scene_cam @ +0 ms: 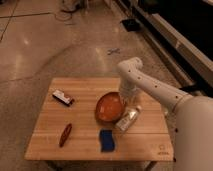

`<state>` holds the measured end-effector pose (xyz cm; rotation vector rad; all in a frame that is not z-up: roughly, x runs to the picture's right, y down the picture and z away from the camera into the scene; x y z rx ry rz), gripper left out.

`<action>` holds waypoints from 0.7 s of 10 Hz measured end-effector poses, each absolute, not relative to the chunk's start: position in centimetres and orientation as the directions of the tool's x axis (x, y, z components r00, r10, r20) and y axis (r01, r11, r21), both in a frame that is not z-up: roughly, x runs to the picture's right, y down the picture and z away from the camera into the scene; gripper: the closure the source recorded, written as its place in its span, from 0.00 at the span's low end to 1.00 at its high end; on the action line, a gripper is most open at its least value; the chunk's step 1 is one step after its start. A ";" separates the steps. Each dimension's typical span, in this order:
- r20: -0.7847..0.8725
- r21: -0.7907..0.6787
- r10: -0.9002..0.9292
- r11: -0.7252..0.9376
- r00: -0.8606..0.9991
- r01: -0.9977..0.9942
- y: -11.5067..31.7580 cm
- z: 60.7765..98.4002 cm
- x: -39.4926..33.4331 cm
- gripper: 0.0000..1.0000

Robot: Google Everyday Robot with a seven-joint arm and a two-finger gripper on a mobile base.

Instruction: Drag the ceramic bowl in a circle

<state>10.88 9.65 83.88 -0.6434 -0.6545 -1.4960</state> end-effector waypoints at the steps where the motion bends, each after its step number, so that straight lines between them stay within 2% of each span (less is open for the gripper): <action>1: 0.739 0.033 -0.672 -0.032 -0.046 0.999 10.1 83.6 10.1 1.00; 7: 0.739 0.133 -0.654 -0.090 -0.159 0.987 10.9 83.6 2.3 1.00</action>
